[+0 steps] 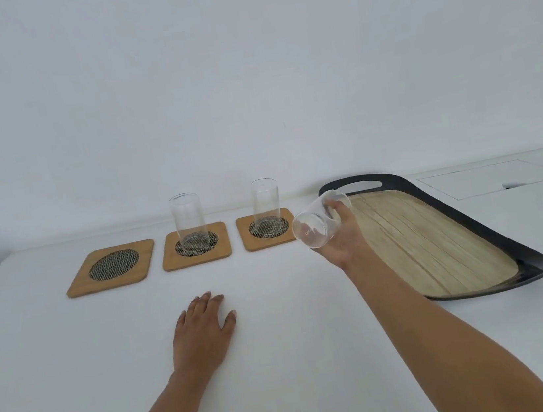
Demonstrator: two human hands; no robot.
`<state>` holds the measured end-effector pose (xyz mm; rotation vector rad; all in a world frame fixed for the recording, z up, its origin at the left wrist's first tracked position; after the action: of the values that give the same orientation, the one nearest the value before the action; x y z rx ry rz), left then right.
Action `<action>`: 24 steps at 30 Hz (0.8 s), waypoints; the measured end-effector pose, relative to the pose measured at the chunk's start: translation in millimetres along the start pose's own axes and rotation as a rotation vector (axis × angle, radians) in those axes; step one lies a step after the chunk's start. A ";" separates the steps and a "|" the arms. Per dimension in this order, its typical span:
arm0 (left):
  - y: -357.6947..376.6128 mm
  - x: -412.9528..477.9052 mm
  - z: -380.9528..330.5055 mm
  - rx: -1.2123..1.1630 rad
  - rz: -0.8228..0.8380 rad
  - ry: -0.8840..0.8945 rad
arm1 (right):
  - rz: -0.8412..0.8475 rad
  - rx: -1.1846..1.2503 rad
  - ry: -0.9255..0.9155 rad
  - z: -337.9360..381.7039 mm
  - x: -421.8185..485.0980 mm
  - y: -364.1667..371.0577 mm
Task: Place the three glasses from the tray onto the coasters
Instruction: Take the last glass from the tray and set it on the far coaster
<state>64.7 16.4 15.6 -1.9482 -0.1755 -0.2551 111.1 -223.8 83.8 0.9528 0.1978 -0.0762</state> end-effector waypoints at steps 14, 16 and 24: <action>-32.5 2.5 81.4 0.022 -0.058 -0.176 | 0.105 -0.218 0.222 -87.0 13.3 33.5; -37.2 2.0 93.4 0.031 -0.067 -0.201 | 0.112 -0.297 0.252 -100.2 12.6 42.9; -49.4 3.3 136.7 0.088 -0.066 -0.300 | -0.025 -0.926 0.220 -136.1 31.1 69.4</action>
<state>69.1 161.7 10.3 -1.8868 -0.4405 0.0042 133.7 -72.1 56.6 0.0322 0.4027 0.0955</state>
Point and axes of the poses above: each hand's wrist, its own x-axis towards the middle knuckle, its own y-axis out of the palm, z = x × y, the point moved 10 cm from there along x, towards the middle knuckle, and after that the axes turned 5 degrees about -z, right-handed, at the moved point
